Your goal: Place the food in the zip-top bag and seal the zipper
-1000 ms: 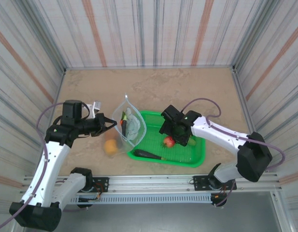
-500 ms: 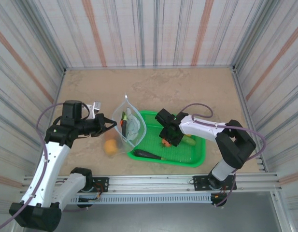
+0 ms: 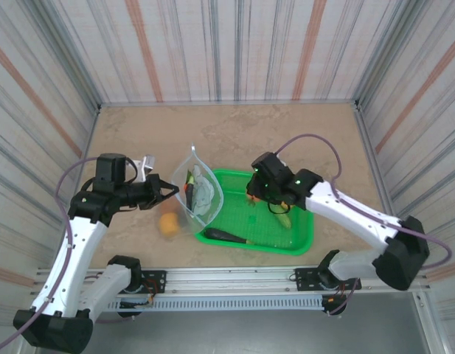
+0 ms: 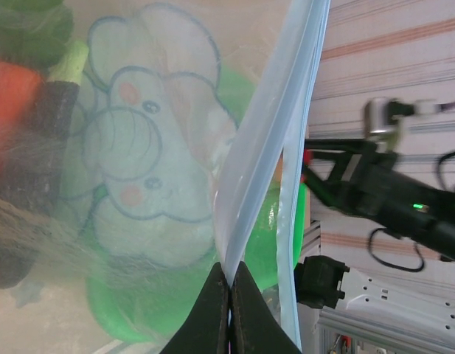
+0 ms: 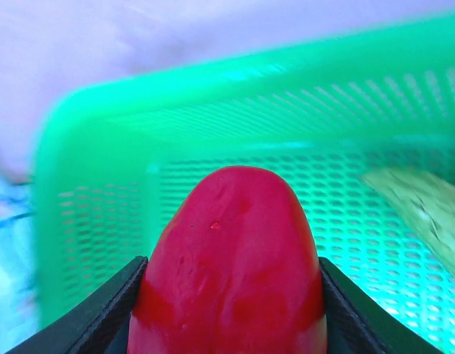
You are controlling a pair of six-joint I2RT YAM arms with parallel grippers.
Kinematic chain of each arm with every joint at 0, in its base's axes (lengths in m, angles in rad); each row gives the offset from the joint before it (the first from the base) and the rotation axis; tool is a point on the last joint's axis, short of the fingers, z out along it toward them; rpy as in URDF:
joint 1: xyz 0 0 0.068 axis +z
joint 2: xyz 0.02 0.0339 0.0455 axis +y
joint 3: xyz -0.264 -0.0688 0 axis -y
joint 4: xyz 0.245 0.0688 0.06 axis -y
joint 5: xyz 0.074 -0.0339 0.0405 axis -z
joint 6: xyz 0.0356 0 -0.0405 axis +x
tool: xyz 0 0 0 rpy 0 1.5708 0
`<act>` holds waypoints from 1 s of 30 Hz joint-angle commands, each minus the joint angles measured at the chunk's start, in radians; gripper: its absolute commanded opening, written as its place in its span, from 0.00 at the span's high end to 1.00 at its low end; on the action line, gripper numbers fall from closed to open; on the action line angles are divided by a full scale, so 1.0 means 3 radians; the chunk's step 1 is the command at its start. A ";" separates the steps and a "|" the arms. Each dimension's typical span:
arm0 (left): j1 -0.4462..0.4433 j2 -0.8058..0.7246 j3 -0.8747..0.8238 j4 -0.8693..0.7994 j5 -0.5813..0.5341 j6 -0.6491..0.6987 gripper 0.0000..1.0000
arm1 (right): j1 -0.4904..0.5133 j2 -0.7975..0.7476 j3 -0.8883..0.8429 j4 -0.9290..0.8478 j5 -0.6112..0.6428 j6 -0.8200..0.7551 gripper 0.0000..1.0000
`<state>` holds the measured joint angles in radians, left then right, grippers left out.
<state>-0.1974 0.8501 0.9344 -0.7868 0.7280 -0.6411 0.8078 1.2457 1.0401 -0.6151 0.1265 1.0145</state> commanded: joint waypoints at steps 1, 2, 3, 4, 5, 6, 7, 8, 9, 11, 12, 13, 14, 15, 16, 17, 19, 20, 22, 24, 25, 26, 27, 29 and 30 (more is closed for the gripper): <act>-0.0071 0.0007 0.0121 0.0009 -0.0058 -0.0062 1.00 | 0.0039 -0.0290 0.0202 0.0357 -0.0130 -0.0706 0.52; -0.0087 0.0013 0.0128 0.0017 -0.0071 -0.0075 1.00 | 0.0048 -0.0314 0.0281 0.0437 -0.0234 -0.0823 0.53; -0.0101 0.0018 0.0142 0.0020 -0.0079 -0.0082 1.00 | 0.0067 -0.0307 0.0351 0.0490 -0.0318 -0.0908 0.54; -0.0113 0.0024 0.0151 0.0024 -0.0090 -0.0092 1.00 | 0.0099 -0.0288 0.0448 0.0546 -0.0414 -0.0995 0.54; -0.0131 0.0034 0.0170 0.0032 -0.0095 -0.0105 1.00 | 0.0140 -0.0248 0.0539 0.0611 -0.0515 -0.1075 0.54; -0.0142 0.0041 0.0183 0.0037 -0.0099 -0.0119 1.00 | 0.0191 -0.0209 0.0616 0.0656 -0.0577 -0.1145 0.54; -0.0154 0.0054 0.0210 0.0040 -0.0105 -0.0123 1.00 | 0.0259 -0.0151 0.0710 0.0698 -0.0629 -0.1228 0.55; -0.0161 0.0060 0.0226 0.0035 -0.0105 -0.0128 1.00 | 0.0330 -0.0090 0.0783 0.0735 -0.0654 -0.1303 0.55; -0.0169 0.0065 0.0247 0.0038 -0.0112 -0.0136 1.00 | 0.0416 -0.0021 0.0864 0.0783 -0.0676 -0.1390 0.55; -0.0174 0.0069 0.0284 0.0035 -0.0123 -0.0153 1.00 | 0.0578 0.0138 0.1007 0.0832 -0.0716 -0.1531 0.56; -0.0180 0.0076 0.0302 0.0035 -0.0119 -0.0162 1.00 | 0.0647 0.0234 0.1078 0.0842 -0.0740 -0.1582 0.56; -0.0179 0.0075 0.0317 0.0034 -0.0116 -0.0164 1.00 | 0.0702 0.0329 0.1132 0.0844 -0.0750 -0.1630 0.55; -0.0184 0.0075 0.0326 0.0026 -0.0112 -0.0169 1.00 | 0.0738 0.0408 0.1166 0.0827 -0.0727 -0.1659 0.55; -0.0186 0.0072 0.0342 0.0022 -0.0111 -0.0167 1.00 | 0.0765 0.0501 0.1196 0.0806 -0.0680 -0.1675 0.55; -0.0182 0.0077 0.0362 -0.0001 -0.0111 -0.0164 1.00 | 0.0784 0.0587 0.1214 0.0793 -0.0682 -0.1693 0.56; -0.0186 0.0080 0.0381 -0.0024 -0.0114 -0.0147 1.00 | 0.0785 0.0662 0.1220 0.0783 -0.0687 -0.1707 0.56; -0.0184 0.0081 0.0432 -0.0073 -0.0131 -0.0123 1.00 | 0.0808 0.0801 0.1226 0.0731 -0.0629 -0.1700 0.59; -0.0186 0.0081 0.0450 -0.0084 -0.0136 -0.0122 1.00 | 0.0817 0.0862 0.1227 0.0717 -0.0614 -0.1695 0.60; -0.0185 0.0081 0.0486 -0.0102 -0.0131 -0.0123 1.00 | 0.0845 0.0961 0.1201 0.0690 -0.0535 -0.1677 0.61; -0.0191 0.0080 0.0504 -0.0100 -0.0128 -0.0138 1.00 | 0.0876 0.1052 0.1186 0.0681 -0.0505 -0.1667 0.61; -0.0194 0.0086 0.0513 -0.0100 -0.0122 -0.0141 1.00 | 0.0890 0.1115 0.1212 0.0655 -0.0502 -0.1660 0.61; -0.0199 0.0095 0.0523 -0.0099 -0.0121 -0.0144 1.00 | 0.0896 0.1172 0.1256 0.0608 -0.0496 -0.1655 0.60; -0.0204 0.0101 0.0531 -0.0101 -0.0117 -0.0140 1.00 | 0.0909 0.1247 0.1317 0.0555 -0.0496 -0.1658 0.59; -0.0213 0.0113 0.0544 -0.0102 -0.0113 -0.0131 1.00 | 0.0928 0.1398 0.1446 0.0478 -0.0523 -0.1663 0.58; -0.0218 0.0121 0.0555 -0.0094 -0.0115 -0.0124 1.00 | 0.0933 0.1488 0.1521 0.0430 -0.0552 -0.1663 0.59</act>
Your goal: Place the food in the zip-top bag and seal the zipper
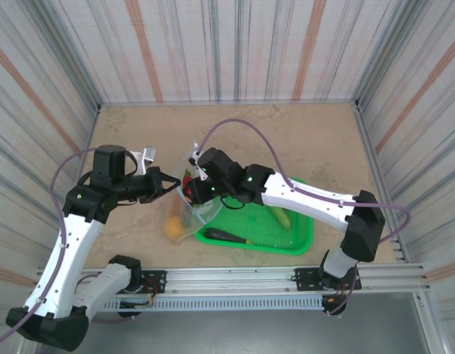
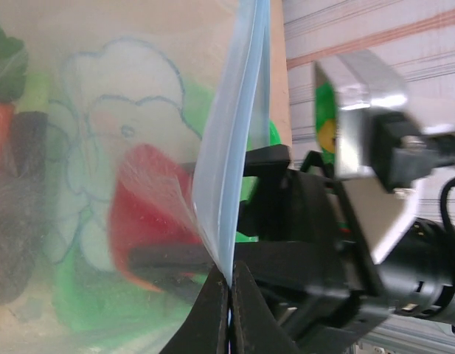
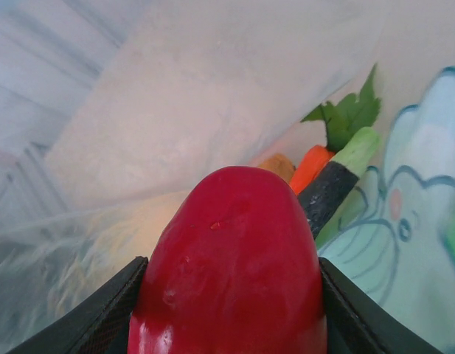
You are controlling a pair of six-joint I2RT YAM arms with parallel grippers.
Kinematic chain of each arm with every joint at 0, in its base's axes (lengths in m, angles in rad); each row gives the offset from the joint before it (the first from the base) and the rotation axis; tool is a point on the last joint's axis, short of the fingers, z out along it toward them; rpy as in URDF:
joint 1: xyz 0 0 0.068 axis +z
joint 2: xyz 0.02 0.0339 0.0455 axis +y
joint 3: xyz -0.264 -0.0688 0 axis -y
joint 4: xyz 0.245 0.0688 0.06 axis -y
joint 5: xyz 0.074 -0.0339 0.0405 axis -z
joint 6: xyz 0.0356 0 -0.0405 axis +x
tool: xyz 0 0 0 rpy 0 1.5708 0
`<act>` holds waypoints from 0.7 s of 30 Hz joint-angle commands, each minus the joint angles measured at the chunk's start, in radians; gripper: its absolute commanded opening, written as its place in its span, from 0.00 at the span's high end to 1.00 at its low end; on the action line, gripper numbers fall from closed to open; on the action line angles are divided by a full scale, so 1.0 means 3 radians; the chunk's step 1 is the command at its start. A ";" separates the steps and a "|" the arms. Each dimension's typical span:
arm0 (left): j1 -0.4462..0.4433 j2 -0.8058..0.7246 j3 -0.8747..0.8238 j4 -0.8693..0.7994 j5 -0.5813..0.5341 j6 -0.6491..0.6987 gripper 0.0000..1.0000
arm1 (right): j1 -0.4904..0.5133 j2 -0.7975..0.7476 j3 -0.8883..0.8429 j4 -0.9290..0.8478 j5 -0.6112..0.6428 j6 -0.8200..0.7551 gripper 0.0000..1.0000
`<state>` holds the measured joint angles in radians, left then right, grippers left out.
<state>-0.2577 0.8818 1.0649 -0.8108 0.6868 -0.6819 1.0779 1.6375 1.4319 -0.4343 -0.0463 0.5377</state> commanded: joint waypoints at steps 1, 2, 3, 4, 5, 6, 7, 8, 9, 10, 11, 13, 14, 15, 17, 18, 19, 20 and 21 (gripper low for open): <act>-0.0020 0.0024 0.0119 -0.0016 0.0022 0.0013 1.00 | 0.0041 0.0261 0.0283 -0.0205 -0.0010 -0.0074 0.58; -0.0022 0.0020 0.0122 -0.0012 0.0022 0.0013 1.00 | 0.0050 0.0314 0.0331 -0.0236 -0.0020 -0.0073 0.58; -0.0023 0.0023 0.0122 -0.0008 0.0017 0.0016 1.00 | 0.0067 0.0407 0.0419 -0.0316 0.0002 -0.0068 0.53; -0.0024 0.0022 0.0122 -0.0012 0.0006 0.0018 1.00 | 0.0070 0.0484 0.0507 -0.0425 0.0045 -0.0067 0.44; -0.0023 0.0021 0.0117 -0.0012 0.0001 0.0021 1.00 | 0.0075 0.0538 0.0581 -0.0510 0.0085 -0.0069 0.36; -0.0026 0.0013 0.0102 -0.0005 -0.0009 0.0015 1.00 | 0.0078 0.0569 0.0631 -0.0562 0.0111 -0.0068 0.28; -0.0026 0.0006 0.0083 -0.0006 -0.0014 0.0014 1.00 | 0.0076 0.0586 0.0652 -0.0582 0.0131 -0.0060 0.20; -0.0026 0.0002 0.0070 -0.0002 -0.0016 0.0013 1.00 | 0.0077 0.0577 0.0644 -0.0569 0.0128 -0.0054 0.18; -0.0026 -0.0004 0.0049 0.0008 -0.0019 0.0013 1.00 | 0.0076 0.0563 0.0628 -0.0540 0.0105 -0.0054 0.17; -0.0025 -0.0010 0.0038 0.0013 -0.0015 0.0007 1.00 | 0.0076 0.0551 0.0616 -0.0518 0.0081 -0.0049 0.16; -0.0023 -0.0014 0.0028 0.0018 -0.0014 0.0008 1.00 | 0.0074 0.0536 0.0612 -0.0507 0.0070 -0.0049 0.15; -0.0026 -0.0019 0.0015 0.0021 -0.0019 0.0013 1.00 | 0.0072 0.0511 0.0602 -0.0502 0.0063 -0.0048 0.16; -0.0026 -0.0020 0.0010 0.0021 -0.0019 0.0017 1.00 | 0.0073 0.0488 0.0587 -0.0492 0.0062 -0.0053 0.17; -0.0026 -0.0025 0.0005 0.0020 -0.0024 0.0018 1.00 | 0.0073 0.0458 0.0571 -0.0476 0.0067 -0.0054 0.18; -0.0026 -0.0030 -0.0006 0.0028 -0.0033 0.0020 1.00 | 0.0072 0.0376 0.0543 -0.0461 0.0100 -0.0073 0.18; -0.0026 -0.0034 -0.0011 0.0020 -0.0035 0.0023 1.00 | 0.0066 0.0319 0.0540 -0.0460 0.0132 -0.0094 0.18; -0.0026 -0.0035 -0.0019 0.0021 -0.0040 0.0027 1.00 | 0.0067 0.0263 0.0536 -0.0453 0.0143 -0.0129 0.18; -0.0026 -0.0041 -0.0020 0.0014 -0.0049 0.0033 1.00 | 0.0065 0.0187 0.0513 -0.0414 0.0162 -0.0175 0.18; -0.0026 -0.0045 -0.0023 0.0000 -0.0067 0.0042 1.00 | 0.0068 0.0095 0.0482 -0.0373 0.0215 -0.0203 0.19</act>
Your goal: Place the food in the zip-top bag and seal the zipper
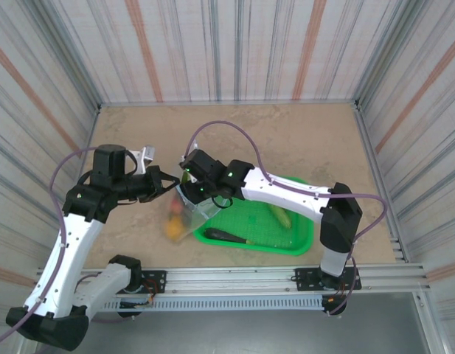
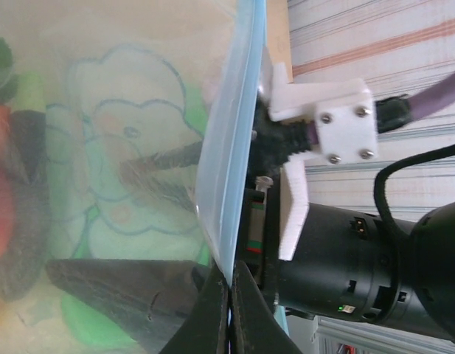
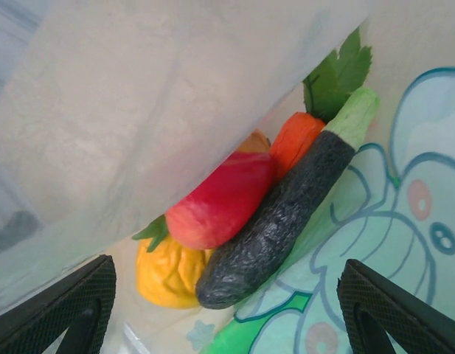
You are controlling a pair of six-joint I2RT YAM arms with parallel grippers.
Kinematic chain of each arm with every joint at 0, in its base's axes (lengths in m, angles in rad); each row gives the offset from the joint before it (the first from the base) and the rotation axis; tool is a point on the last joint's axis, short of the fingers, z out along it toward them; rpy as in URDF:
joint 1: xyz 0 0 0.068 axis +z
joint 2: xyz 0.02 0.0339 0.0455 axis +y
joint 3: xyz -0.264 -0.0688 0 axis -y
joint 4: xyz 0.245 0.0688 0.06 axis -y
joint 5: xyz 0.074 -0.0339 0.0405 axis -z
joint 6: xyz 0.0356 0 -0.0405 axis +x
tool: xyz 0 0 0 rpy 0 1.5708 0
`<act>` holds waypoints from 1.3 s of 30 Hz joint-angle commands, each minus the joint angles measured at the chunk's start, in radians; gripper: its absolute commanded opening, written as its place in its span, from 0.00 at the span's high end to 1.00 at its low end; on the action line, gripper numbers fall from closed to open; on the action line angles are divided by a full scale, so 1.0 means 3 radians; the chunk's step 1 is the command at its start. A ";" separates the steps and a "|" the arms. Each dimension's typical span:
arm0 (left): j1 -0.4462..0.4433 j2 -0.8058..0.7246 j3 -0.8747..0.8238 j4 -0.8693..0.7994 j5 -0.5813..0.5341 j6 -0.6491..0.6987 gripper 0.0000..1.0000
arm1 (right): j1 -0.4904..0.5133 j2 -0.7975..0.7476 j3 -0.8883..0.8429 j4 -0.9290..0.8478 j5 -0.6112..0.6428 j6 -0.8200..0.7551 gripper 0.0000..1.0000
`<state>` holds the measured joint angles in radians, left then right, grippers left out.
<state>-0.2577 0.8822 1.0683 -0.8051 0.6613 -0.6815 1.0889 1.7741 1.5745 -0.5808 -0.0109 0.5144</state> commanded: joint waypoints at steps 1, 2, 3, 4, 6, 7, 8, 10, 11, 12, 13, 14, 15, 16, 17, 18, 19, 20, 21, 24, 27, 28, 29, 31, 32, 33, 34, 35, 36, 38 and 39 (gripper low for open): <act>-0.0025 -0.0052 -0.0037 -0.0030 0.0003 0.0051 1.00 | 0.0029 -0.0436 -0.0007 0.0130 0.0157 -0.0148 0.20; -0.0026 -0.0060 -0.0036 -0.0040 -0.0018 0.0056 1.00 | 0.0028 -0.0507 -0.0005 0.0126 0.0196 -0.0204 0.20; -0.0025 -0.0071 -0.0042 -0.0045 -0.0037 0.0066 1.00 | 0.0030 -0.0586 -0.0004 0.0126 0.0222 -0.0269 0.21; -0.0022 -0.0077 -0.0039 -0.0049 -0.0050 0.0064 1.00 | 0.0028 -0.0655 -0.0024 0.0126 0.0241 -0.0318 0.21; -0.0025 -0.0090 -0.0056 -0.0057 -0.0069 0.0080 1.00 | 0.0030 -0.0789 -0.0036 0.0094 0.0272 -0.0386 0.23; -0.0023 -0.0093 -0.0057 -0.0069 -0.0076 0.0088 1.00 | 0.0027 -0.0846 -0.0028 0.0062 0.0298 -0.0411 0.25; -0.0026 -0.0097 -0.0059 -0.0081 -0.0086 0.0093 1.00 | 0.0030 -0.0901 -0.0032 0.0028 0.0342 -0.0437 0.29; -0.0025 -0.0110 -0.0064 -0.0085 -0.0101 0.0094 1.00 | 0.0027 -0.1024 -0.0055 -0.0029 0.0414 -0.0471 0.40; -0.0025 -0.0108 -0.0066 -0.0086 -0.0102 0.0095 1.00 | 0.0025 -0.1091 -0.0084 -0.0049 0.0448 -0.0477 0.46; -0.0026 -0.0113 -0.0073 -0.0092 -0.0108 0.0101 1.00 | 0.0026 -0.1164 -0.0128 -0.0058 0.0497 -0.0484 0.56; -0.0025 -0.0109 -0.0069 -0.0089 -0.0108 0.0104 1.00 | 0.0026 -0.1233 -0.0169 -0.0059 0.0532 -0.0487 0.65; -0.0026 -0.0108 -0.0064 -0.0090 -0.0108 0.0113 1.00 | 0.0021 -0.1315 -0.0225 -0.0059 0.0591 -0.0486 0.74; -0.0026 -0.0108 -0.0061 -0.0097 -0.0108 0.0118 1.00 | 0.0008 -0.1396 -0.0270 -0.0058 0.0642 -0.0485 0.80; -0.0026 -0.0105 -0.0058 -0.0102 -0.0117 0.0121 1.00 | -0.0006 -0.1464 -0.0325 -0.0063 0.0673 -0.0474 0.83; -0.0026 -0.0103 -0.0052 -0.0106 -0.0118 0.0129 1.00 | -0.0028 -0.1538 -0.0385 -0.0068 0.0694 -0.0468 0.84; -0.0025 -0.0099 -0.0041 -0.0104 -0.0122 0.0133 1.00 | -0.0061 -0.1612 -0.0450 -0.0085 0.0700 -0.0455 0.86; -0.0025 -0.0093 -0.0038 -0.0106 -0.0123 0.0141 1.00 | -0.0095 -0.1664 -0.0501 -0.0118 0.0715 -0.0438 0.89; -0.0023 -0.0089 -0.0026 -0.0113 -0.0127 0.0149 1.00 | -0.0137 -0.1726 -0.0556 -0.0170 0.0750 -0.0398 0.97; -0.0026 -0.0082 -0.0018 -0.0118 -0.0137 0.0155 1.00 | -0.0188 -0.1789 -0.0619 -0.0231 0.0792 -0.0356 1.00; -0.0026 -0.0082 0.0000 -0.0129 -0.0143 0.0175 1.00 | -0.0335 -0.1969 -0.0853 -0.0360 0.0840 -0.0221 1.00; -0.0025 -0.0082 0.0006 -0.0148 -0.0153 0.0196 1.00 | -0.0556 -0.2057 -0.1063 -0.0658 0.0938 0.0028 0.99; -0.0026 -0.0082 0.0009 -0.0151 -0.0163 0.0208 1.00 | -0.0616 -0.2067 -0.1132 -0.0764 0.0994 0.0113 0.99; -0.0024 -0.0085 0.0011 -0.0154 -0.0169 0.0217 1.00 | -0.0687 -0.2080 -0.1223 -0.0853 0.1051 0.0193 0.98; -0.0025 -0.0079 0.0016 -0.0155 -0.0174 0.0231 1.00 | -0.0830 -0.2097 -0.1433 -0.0951 0.1104 0.0315 0.90; -0.0026 -0.0075 0.0014 -0.0154 -0.0176 0.0236 1.00 | -0.0911 -0.2116 -0.1547 -0.0964 0.1098 0.0359 0.85; -0.0024 -0.0076 0.0013 -0.0155 -0.0171 0.0237 1.00 | -0.0973 -0.2131 -0.1661 -0.0948 0.1085 0.0391 0.80; -0.0025 -0.0067 0.0009 -0.0156 -0.0171 0.0239 1.00 | -0.1052 -0.2145 -0.1777 -0.0926 0.1084 0.0428 0.73; -0.0025 -0.0065 0.0004 -0.0147 -0.0169 0.0238 1.00 | -0.1127 -0.2147 -0.1874 -0.0899 0.1088 0.0466 0.68; -0.0024 -0.0058 0.0000 -0.0146 -0.0163 0.0244 1.00 | -0.1185 -0.2147 -0.1953 -0.0875 0.1101 0.0487 0.65; -0.0022 -0.0057 -0.0031 -0.0122 -0.0151 0.0239 1.00 | -0.1311 -0.2111 -0.2083 -0.0829 0.1128 0.0532 0.61; -0.0026 -0.0057 -0.0040 -0.0114 -0.0145 0.0241 1.00 | -0.1349 -0.2086 -0.2109 -0.0809 0.1160 0.0553 0.60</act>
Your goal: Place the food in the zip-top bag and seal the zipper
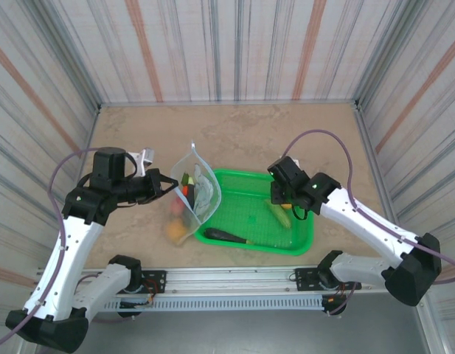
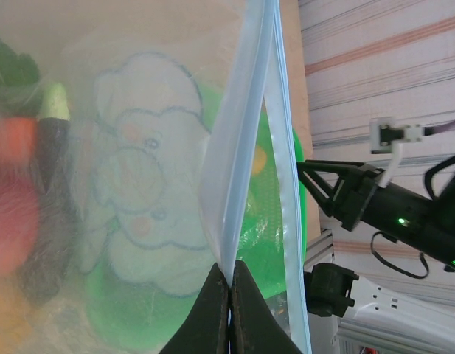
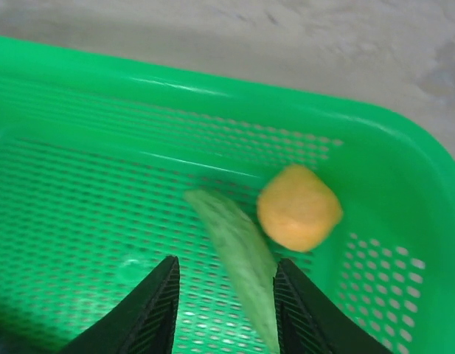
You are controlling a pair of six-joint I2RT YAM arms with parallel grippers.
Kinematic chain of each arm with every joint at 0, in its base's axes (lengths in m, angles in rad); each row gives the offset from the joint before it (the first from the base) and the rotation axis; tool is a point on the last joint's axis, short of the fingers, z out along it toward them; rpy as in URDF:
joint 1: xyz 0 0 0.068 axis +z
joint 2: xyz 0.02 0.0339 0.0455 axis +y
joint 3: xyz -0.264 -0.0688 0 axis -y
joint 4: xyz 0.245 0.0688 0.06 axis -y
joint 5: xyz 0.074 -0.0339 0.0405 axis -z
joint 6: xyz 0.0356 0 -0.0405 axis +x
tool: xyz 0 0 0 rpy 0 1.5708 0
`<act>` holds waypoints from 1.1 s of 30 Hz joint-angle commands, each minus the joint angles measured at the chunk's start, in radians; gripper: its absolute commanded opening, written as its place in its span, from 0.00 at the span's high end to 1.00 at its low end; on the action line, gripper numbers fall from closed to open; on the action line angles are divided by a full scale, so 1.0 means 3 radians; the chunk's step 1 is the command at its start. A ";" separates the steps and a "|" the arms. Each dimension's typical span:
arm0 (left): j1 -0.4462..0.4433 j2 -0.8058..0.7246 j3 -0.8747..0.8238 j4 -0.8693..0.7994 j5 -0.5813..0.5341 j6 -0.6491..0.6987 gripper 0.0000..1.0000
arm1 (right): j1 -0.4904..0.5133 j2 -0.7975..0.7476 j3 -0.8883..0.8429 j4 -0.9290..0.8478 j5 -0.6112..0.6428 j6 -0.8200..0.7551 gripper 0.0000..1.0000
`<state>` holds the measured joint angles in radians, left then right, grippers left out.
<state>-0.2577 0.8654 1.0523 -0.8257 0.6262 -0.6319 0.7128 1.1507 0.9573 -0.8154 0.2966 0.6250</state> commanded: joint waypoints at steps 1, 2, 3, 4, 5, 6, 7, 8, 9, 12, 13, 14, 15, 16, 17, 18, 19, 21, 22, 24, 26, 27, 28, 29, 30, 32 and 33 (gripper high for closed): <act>-0.0023 -0.0001 0.0001 -0.0040 -0.0022 0.0072 1.00 | -0.0133 0.0033 -0.0081 -0.0010 0.0178 0.0211 0.59; -0.0024 -0.0001 -0.0005 -0.0040 -0.0019 0.0081 1.00 | -0.0155 0.0085 -0.0085 -0.0007 0.0219 0.0230 0.58; -0.0025 -0.0001 -0.0007 -0.0041 -0.0016 0.0087 1.00 | -0.0174 0.0138 -0.0086 0.0005 0.0253 0.0241 0.52; -0.0025 -0.0006 -0.0008 -0.0040 -0.0016 0.0094 1.00 | -0.0194 0.0209 -0.0090 0.0016 0.0316 0.0276 0.50; -0.0024 -0.0006 -0.0008 -0.0040 -0.0013 0.0094 1.00 | -0.0230 0.0284 -0.0094 0.0034 0.0302 0.0290 0.50; -0.0024 -0.0011 -0.0005 -0.0040 -0.0012 0.0099 1.00 | -0.0264 0.0349 -0.0102 0.0064 0.0278 0.0294 0.49; -0.0023 -0.0011 -0.0010 -0.0043 -0.0011 0.0102 1.00 | -0.0300 0.0421 -0.0117 0.0112 0.0239 0.0299 0.49; -0.0026 -0.0016 -0.0010 -0.0045 -0.0011 0.0109 1.00 | -0.0322 0.0482 -0.0128 0.0153 0.0206 0.0291 0.48; -0.0026 -0.0016 -0.0018 -0.0049 -0.0019 0.0120 1.00 | -0.0330 0.0538 -0.0136 0.0179 0.0203 0.0282 0.48; -0.0023 -0.0016 -0.0024 -0.0093 -0.0062 0.0156 1.00 | -0.0356 0.0675 -0.0169 0.0270 0.0196 0.0292 0.42; -0.0022 -0.0017 -0.0026 -0.0098 -0.0062 0.0153 1.00 | -0.0366 0.0709 -0.0198 0.0319 0.0185 0.0294 0.42; -0.0025 -0.0016 -0.0024 -0.0100 -0.0062 0.0164 1.00 | -0.0381 0.0742 -0.0231 0.0369 0.0178 0.0297 0.42; -0.0024 -0.0016 -0.0021 -0.0102 -0.0062 0.0163 1.00 | -0.0399 0.0767 -0.0263 0.0406 0.0161 0.0297 0.41; -0.0026 -0.0013 -0.0025 -0.0100 -0.0060 0.0159 1.00 | -0.0428 0.0805 -0.0295 0.0452 0.0135 0.0296 0.41; -0.0026 -0.0008 -0.0022 -0.0099 -0.0062 0.0160 1.00 | -0.0451 0.0842 -0.0323 0.0493 0.0100 0.0298 0.41; -0.0026 -0.0001 -0.0021 -0.0098 -0.0061 0.0163 1.00 | -0.0471 0.0877 -0.0354 0.0535 0.0072 0.0294 0.41; -0.0023 0.0008 -0.0021 -0.0099 -0.0058 0.0160 1.00 | -0.0490 0.0905 -0.0376 0.0584 0.0051 0.0290 0.40; -0.0026 0.0029 -0.0026 -0.0095 -0.0052 0.0152 1.00 | -0.0511 0.0968 -0.0420 0.0653 0.0028 0.0289 0.35; -0.0028 0.0041 -0.0027 -0.0088 -0.0040 0.0146 1.00 | -0.0519 0.0994 -0.0427 0.0677 0.0021 0.0291 0.34; -0.0026 0.0055 -0.0025 -0.0089 -0.0027 0.0133 1.00 | -0.0538 0.1044 -0.0460 0.0742 -0.0005 0.0272 0.35; -0.0025 0.0051 -0.0029 -0.0088 -0.0039 0.0115 1.00 | -0.0558 0.1080 -0.0484 0.0798 -0.0031 0.0264 0.37; -0.0024 0.0040 -0.0031 -0.0090 -0.0051 0.0115 1.00 | -0.0559 0.1097 -0.0498 0.0827 -0.0049 0.0259 0.39; -0.0025 0.0035 -0.0040 -0.0092 -0.0057 0.0116 1.00 | -0.0561 0.1104 -0.0504 0.0852 -0.0077 0.0241 0.43; -0.0026 0.0026 -0.0041 -0.0100 -0.0065 0.0115 1.00 | -0.0561 0.1104 -0.0503 0.0865 -0.0094 0.0238 0.47; -0.0024 0.0020 -0.0046 -0.0106 -0.0065 0.0123 1.00 | -0.0561 0.1100 -0.0498 0.0869 -0.0100 0.0238 0.51; -0.0027 0.0001 -0.0053 -0.0121 -0.0074 0.0121 1.00 | -0.0561 0.1060 -0.0482 0.0853 -0.0109 0.0235 0.59; -0.0026 -0.0012 -0.0065 -0.0124 -0.0073 0.0120 1.00 | -0.0560 0.1018 -0.0463 0.0830 -0.0111 0.0230 0.63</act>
<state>-0.2577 0.8795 1.0504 -0.8406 0.6178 -0.6060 0.5499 1.4635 0.8223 -0.5888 0.2863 0.6941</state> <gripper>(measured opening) 0.054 0.409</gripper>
